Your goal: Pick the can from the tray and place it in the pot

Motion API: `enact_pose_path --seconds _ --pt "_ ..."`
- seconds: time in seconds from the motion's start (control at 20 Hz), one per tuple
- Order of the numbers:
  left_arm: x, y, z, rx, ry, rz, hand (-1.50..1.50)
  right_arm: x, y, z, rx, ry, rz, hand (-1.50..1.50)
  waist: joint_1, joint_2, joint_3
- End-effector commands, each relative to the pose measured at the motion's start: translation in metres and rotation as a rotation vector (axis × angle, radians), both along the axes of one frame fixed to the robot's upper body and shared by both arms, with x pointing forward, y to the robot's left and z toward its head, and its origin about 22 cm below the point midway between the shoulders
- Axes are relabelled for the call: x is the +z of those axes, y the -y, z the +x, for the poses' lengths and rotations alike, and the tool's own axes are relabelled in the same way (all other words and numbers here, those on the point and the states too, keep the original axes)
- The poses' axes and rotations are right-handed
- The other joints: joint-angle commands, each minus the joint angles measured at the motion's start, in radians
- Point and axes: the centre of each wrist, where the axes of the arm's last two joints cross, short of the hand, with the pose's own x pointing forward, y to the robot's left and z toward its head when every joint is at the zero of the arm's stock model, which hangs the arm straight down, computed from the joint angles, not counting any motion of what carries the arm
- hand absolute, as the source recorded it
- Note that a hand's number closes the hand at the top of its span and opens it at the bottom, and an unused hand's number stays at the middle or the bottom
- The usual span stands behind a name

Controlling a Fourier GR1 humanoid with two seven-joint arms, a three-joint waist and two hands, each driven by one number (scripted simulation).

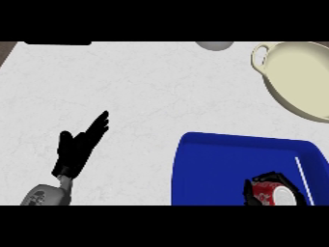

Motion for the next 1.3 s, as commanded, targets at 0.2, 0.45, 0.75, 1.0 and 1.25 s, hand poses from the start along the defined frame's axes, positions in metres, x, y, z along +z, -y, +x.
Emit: enact_pose_path --seconds 0.2,0.45,0.75,1.0,1.25 --pt "0.002 0.000 0.001 -0.015 0.005 0.003 0.00 0.052 0.127 0.023 0.199 0.109 -0.262 1.50 0.018 0.011 0.017" --pt "0.006 0.002 0.007 -0.024 0.020 -0.011 0.00 0.090 0.189 0.028 0.241 0.164 -0.342 1.50 0.026 0.023 0.020" --pt "0.004 0.007 0.006 -0.043 0.019 -0.009 0.00 0.145 0.279 0.031 0.252 0.225 -0.470 1.50 0.036 0.030 0.020" --pt "0.007 0.020 0.012 -0.058 0.022 -0.010 0.00 0.176 0.326 0.036 0.249 0.295 -0.564 1.50 0.060 0.035 0.019" --pt "0.008 0.029 0.016 -0.075 0.038 -0.012 0.00 0.208 0.352 0.048 0.251 0.274 -0.653 1.50 0.077 0.038 0.016"
